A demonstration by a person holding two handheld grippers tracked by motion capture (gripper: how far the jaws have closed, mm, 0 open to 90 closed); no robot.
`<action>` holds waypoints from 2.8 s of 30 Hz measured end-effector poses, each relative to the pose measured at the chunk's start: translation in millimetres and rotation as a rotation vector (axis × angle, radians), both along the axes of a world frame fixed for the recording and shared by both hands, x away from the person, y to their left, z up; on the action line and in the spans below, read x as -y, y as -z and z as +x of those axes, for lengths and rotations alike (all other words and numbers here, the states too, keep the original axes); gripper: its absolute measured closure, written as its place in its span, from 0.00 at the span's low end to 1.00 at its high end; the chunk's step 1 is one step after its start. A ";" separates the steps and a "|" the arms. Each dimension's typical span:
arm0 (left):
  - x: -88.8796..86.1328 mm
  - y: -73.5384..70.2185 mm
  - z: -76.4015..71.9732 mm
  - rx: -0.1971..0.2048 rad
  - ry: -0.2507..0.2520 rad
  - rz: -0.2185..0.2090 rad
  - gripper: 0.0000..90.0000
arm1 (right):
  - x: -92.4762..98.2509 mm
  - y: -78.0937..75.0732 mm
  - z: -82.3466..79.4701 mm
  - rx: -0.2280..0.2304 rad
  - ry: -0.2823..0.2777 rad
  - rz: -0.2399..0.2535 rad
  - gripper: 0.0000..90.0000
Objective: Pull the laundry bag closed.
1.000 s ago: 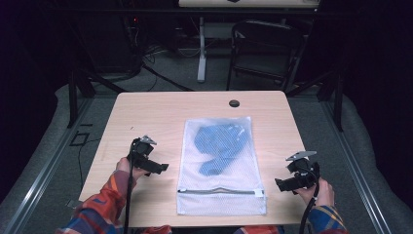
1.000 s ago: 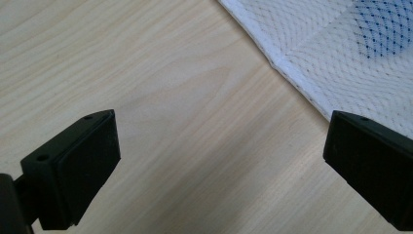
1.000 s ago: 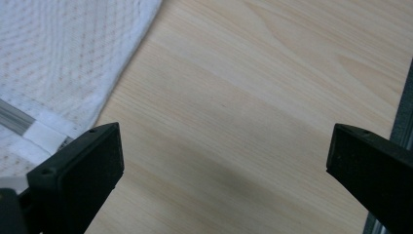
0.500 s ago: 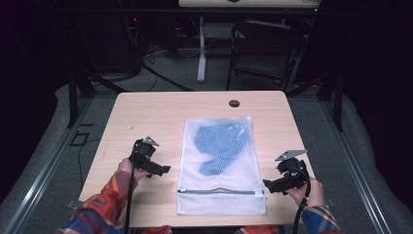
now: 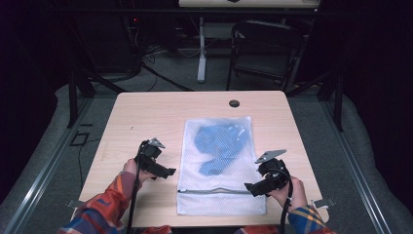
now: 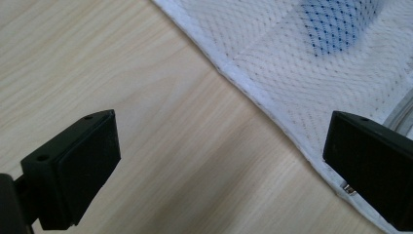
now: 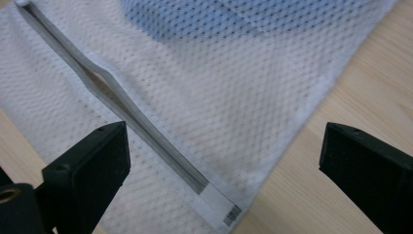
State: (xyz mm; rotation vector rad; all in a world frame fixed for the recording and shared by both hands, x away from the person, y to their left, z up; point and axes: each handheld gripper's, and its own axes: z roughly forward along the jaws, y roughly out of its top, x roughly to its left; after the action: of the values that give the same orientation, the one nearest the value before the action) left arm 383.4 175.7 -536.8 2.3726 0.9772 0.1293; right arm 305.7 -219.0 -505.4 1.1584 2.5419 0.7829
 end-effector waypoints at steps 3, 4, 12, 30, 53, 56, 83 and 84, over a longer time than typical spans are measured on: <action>3.4 -0.4 -0.3 0.004 0.011 0.003 0.00 | -6.9 0.7 -0.4 -0.005 -0.015 0.003 0.05; 6.1 -0.9 -0.5 0.006 0.017 -0.003 0.00 | -13.5 1.6 -0.1 -0.011 -0.040 0.001 0.06; 20.1 0.3 -3.1 0.002 0.050 0.000 0.02 | -34.5 5.5 0.1 -0.038 -0.093 0.013 0.08; 40.3 5.0 -11.7 -0.026 0.151 -0.016 0.31 | -85.5 27.6 0.4 -0.116 -0.198 -0.050 0.34; 65.0 21.9 -20.5 -0.091 0.238 0.001 0.66 | -71.5 46.1 10.2 -0.151 -0.195 -0.182 0.67; 68.0 21.6 -21.1 -0.092 0.237 0.000 0.66 | -69.4 46.6 11.2 -0.160 -0.185 -0.181 0.60; 51.7 17.1 -23.5 -0.218 0.304 0.024 0.84 | -152.7 35.7 0.4 -0.118 -0.339 0.039 0.76; 52.1 18.3 -23.1 -0.226 0.307 0.036 0.85 | -155.6 36.4 0.4 -0.119 -0.335 0.043 0.77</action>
State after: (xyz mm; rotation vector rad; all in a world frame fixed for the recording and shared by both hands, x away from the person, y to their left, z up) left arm 360.3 123.5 -555.0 2.5779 0.6998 -0.2435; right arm 306.1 -63.5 -541.8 0.8205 2.8767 0.8685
